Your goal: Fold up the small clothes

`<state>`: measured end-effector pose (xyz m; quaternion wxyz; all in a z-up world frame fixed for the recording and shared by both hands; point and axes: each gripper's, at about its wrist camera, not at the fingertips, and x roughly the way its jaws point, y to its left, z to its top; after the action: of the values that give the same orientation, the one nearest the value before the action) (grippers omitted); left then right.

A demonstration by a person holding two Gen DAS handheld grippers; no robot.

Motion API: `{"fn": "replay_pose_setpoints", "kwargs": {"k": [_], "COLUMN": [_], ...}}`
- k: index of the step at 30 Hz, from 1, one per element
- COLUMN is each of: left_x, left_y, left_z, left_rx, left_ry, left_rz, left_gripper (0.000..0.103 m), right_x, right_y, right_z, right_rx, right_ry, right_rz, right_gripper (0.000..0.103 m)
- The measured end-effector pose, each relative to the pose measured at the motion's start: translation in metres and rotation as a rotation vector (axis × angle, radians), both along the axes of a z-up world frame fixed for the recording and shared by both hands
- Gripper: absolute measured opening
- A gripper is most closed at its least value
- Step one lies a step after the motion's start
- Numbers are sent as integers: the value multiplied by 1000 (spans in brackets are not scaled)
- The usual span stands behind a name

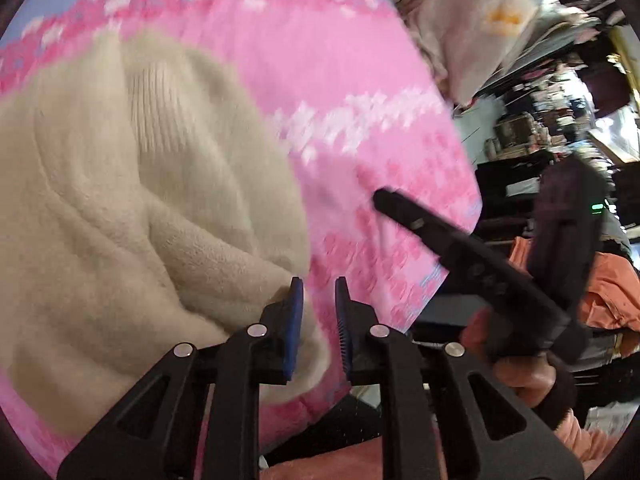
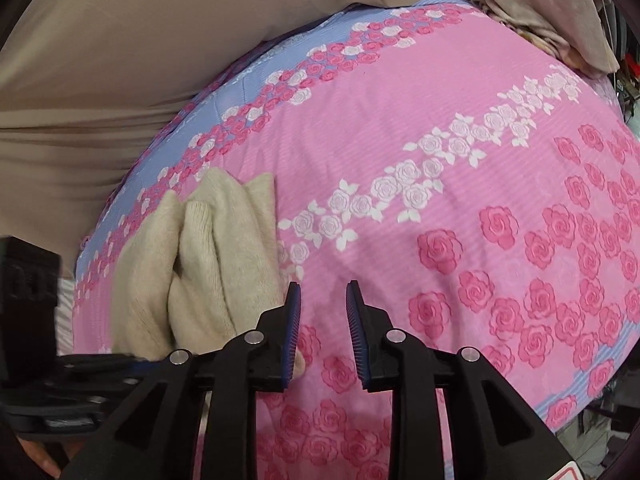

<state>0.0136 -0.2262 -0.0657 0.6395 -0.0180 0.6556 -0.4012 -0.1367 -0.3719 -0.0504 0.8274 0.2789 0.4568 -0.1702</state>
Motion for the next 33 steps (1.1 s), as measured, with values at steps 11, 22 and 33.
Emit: {"fn": "replay_pose_setpoints", "kwargs": {"k": [11,22,33], "left_x": [25,12,15], "left_y": [156,270,245], "left_z": [114,104,95], "left_rx": [-87,-68,-63], "left_ry": [-332,-301,-270], "left_rz": [412,747,668], "left_gripper": [72,73,76], "right_x": [94,173,146], "right_y": [50,114,52], "right_z": [6,-2,-29], "right_rx": [205,297,23], "right_ry": [-29,45,248], "right_rz": [234,404,312], "right_gripper": [73,12,17]}}
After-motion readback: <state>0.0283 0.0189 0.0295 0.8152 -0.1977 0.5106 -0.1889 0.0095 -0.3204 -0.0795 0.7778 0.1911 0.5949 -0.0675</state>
